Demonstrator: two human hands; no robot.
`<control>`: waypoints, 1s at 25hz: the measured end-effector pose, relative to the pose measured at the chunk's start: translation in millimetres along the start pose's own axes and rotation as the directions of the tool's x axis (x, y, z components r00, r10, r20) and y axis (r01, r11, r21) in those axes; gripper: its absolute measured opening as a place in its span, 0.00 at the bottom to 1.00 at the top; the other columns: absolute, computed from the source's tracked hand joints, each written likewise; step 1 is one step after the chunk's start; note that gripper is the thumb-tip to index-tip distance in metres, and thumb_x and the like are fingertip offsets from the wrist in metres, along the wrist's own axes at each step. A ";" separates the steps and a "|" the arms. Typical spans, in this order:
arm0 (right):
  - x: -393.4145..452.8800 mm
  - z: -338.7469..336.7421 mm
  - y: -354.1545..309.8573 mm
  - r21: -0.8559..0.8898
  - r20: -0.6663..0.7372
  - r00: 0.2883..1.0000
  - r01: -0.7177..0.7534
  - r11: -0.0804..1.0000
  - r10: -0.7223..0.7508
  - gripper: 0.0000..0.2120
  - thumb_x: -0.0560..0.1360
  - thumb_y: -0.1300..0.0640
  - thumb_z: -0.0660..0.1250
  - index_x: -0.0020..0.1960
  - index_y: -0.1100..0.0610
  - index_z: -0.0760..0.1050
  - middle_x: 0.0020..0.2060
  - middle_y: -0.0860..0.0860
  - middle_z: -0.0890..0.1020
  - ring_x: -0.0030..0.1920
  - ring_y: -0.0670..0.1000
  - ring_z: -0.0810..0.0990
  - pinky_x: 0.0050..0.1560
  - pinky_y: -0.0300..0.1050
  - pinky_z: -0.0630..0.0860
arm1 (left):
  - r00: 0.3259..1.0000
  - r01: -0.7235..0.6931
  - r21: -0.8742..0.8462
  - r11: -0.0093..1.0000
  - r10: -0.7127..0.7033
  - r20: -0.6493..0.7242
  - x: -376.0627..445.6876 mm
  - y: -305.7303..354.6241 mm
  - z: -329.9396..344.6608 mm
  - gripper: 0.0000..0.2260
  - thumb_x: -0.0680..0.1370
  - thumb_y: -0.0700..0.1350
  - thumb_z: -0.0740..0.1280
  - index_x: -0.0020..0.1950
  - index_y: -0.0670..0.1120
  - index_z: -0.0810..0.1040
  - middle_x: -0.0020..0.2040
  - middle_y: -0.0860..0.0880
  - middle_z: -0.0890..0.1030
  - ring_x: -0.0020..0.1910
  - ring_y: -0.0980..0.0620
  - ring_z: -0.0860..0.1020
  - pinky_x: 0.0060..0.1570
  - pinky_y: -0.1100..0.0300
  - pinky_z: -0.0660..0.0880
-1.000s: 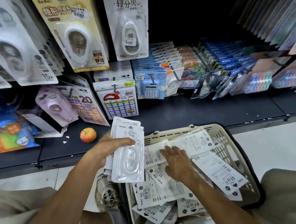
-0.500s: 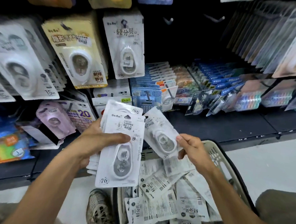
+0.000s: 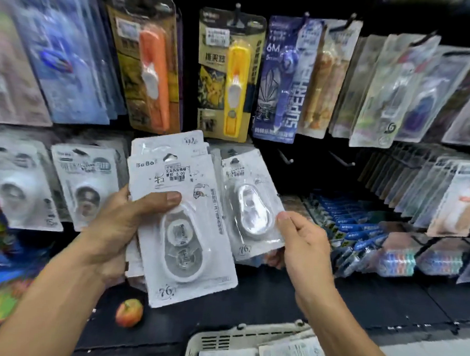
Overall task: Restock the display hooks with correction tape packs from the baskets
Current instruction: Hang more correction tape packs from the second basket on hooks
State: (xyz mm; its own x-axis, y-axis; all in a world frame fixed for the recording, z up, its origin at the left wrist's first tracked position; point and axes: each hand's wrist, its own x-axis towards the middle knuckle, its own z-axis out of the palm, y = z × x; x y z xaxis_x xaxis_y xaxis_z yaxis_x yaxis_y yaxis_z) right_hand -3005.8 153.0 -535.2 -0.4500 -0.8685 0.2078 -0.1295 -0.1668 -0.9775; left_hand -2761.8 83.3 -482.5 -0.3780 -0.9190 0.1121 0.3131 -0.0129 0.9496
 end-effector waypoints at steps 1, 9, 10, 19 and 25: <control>-1.1 3.9 -1.3 -0.080 -0.026 0.999 0.024 0.997 -0.026 0.18 0.84 0.52 0.60 0.46 0.66 0.76 0.29 0.59 0.68 0.29 0.55 0.66 0.33 0.45 0.67 | 1.000 0.000 -0.020 1.000 0.000 0.020 -1.2 -1.6 -0.5 0.32 0.48 0.45 0.85 0.53 0.46 0.87 0.50 0.41 0.88 0.43 0.42 0.87 0.37 0.51 0.83; -16.8 34.4 -8.3 0.225 0.039 0.940 -0.339 0.914 0.339 0.13 0.80 0.54 0.68 0.62 0.43 0.72 0.41 0.48 0.85 0.36 0.50 0.83 0.34 0.46 0.79 | 0.994 -0.034 -0.004 0.999 0.033 -0.104 -3.5 -8.6 -3.5 0.28 0.55 0.42 0.82 0.55 0.48 0.85 0.53 0.42 0.87 0.50 0.40 0.86 0.50 0.43 0.82; -18.8 34.6 -7.7 0.185 0.049 0.956 -0.294 0.938 0.290 0.17 0.79 0.51 0.70 0.64 0.41 0.70 0.47 0.46 0.85 0.45 0.49 0.85 0.41 0.46 0.80 | 0.991 -0.045 0.008 0.999 0.045 -0.124 -4.2 -10.8 -1.1 0.30 0.55 0.44 0.82 0.56 0.48 0.83 0.53 0.43 0.87 0.50 0.40 0.86 0.51 0.42 0.82; -21.0 45.4 -32.8 0.422 0.277 0.959 -0.178 0.889 0.060 0.25 0.68 0.54 0.80 0.62 0.57 0.78 0.53 0.59 0.87 0.51 0.60 0.87 0.46 0.50 0.85 | 1.000 0.016 -0.059 0.998 -0.016 0.004 -7.4 -18.3 5.1 0.30 0.57 0.51 0.86 0.57 0.50 0.84 0.56 0.43 0.86 0.54 0.41 0.86 0.46 0.50 0.84; 5.6 16.2 -33.2 0.220 0.132 0.991 -0.030 0.975 0.001 0.15 0.70 0.51 0.75 0.57 0.46 0.84 0.52 0.50 0.88 0.51 0.53 0.87 0.43 0.39 0.82 | 0.984 -0.018 0.011 1.000 0.020 -0.176 -5.6 -5.3 -5.4 0.20 0.61 0.45 0.83 0.50 0.55 0.86 0.51 0.44 0.88 0.48 0.40 0.87 0.48 0.40 0.82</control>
State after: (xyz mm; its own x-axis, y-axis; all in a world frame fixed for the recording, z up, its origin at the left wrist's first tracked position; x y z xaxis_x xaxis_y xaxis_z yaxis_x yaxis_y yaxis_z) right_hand -2989.6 146.2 -502.2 -0.3292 -0.9228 0.2003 0.0821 -0.2393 -0.9675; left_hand -2756.7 86.3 -489.7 -0.2123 -0.9741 0.0776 0.3104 0.0081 0.9506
